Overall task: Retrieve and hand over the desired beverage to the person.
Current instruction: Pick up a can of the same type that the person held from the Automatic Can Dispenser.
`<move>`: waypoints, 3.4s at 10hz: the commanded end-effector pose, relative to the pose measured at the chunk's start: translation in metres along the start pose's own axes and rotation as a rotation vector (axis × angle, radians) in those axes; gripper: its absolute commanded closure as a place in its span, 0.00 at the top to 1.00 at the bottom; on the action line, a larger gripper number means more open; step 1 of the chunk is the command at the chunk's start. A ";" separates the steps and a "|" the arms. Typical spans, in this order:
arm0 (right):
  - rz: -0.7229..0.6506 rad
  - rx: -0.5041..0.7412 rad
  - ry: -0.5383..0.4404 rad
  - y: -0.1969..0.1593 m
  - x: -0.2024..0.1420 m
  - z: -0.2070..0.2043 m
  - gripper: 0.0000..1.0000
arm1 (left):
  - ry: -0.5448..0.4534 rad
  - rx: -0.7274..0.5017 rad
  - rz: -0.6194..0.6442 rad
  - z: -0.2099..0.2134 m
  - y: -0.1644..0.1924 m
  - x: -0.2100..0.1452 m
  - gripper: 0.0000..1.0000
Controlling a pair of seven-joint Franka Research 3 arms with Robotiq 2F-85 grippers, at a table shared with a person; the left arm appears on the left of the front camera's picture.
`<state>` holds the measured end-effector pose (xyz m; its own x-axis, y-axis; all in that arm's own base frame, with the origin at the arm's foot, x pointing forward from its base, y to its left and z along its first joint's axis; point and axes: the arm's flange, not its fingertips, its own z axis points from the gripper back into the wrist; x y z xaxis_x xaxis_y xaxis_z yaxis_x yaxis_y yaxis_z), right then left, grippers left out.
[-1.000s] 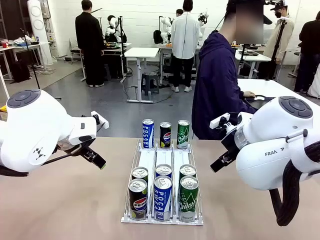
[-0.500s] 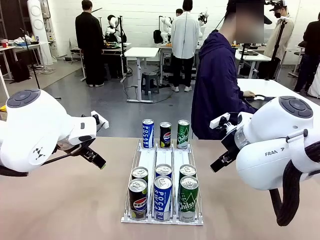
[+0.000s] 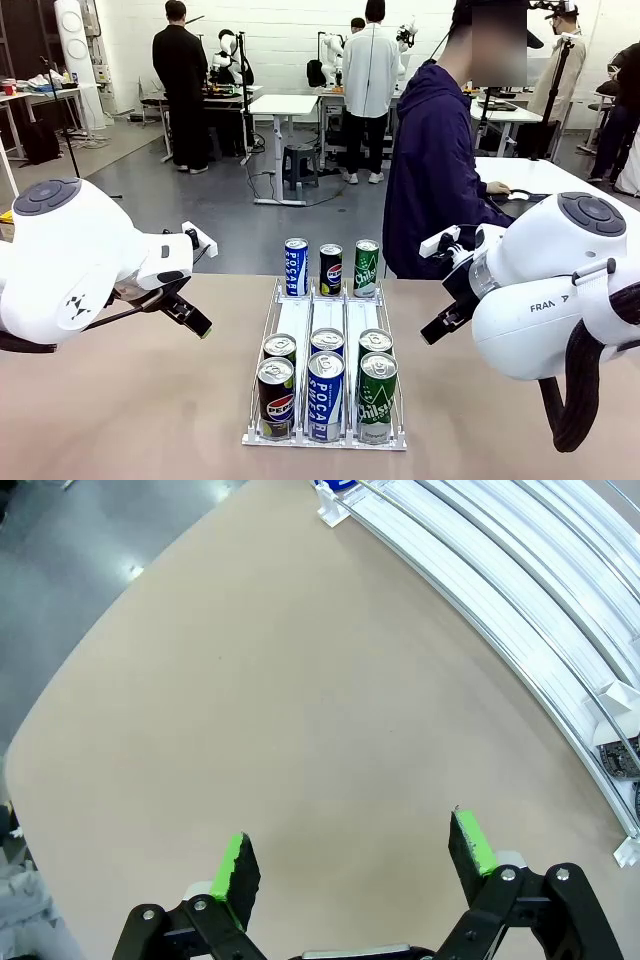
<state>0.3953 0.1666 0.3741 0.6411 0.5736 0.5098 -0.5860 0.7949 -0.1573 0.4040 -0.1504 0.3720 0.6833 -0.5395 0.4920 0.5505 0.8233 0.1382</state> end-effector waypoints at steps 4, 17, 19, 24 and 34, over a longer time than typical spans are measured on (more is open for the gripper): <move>0.000 0.000 0.000 0.000 0.000 0.000 1.00 | 0.000 0.000 0.000 0.000 0.000 0.000 1.00; -0.065 -0.078 -0.158 0.001 0.019 0.271 1.00 | -0.129 -0.055 -0.054 0.247 0.025 0.061 1.00; -0.120 0.095 -0.303 -0.043 -0.030 0.319 1.00 | -0.221 -0.277 -0.020 0.280 0.091 0.018 1.00; -0.321 0.341 -0.416 -0.140 -0.111 0.366 1.00 | -0.320 -0.557 0.110 0.333 0.154 -0.018 1.00; -0.356 0.378 -0.385 -0.157 -0.120 0.361 1.00 | -0.296 -0.575 0.123 0.323 0.141 -0.004 1.00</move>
<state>0.2300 -0.1003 0.6472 0.6516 0.1062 0.7511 -0.5311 0.7709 0.3518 0.3249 0.0256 0.6686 0.6587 -0.3033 0.6885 0.6839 0.6229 -0.3799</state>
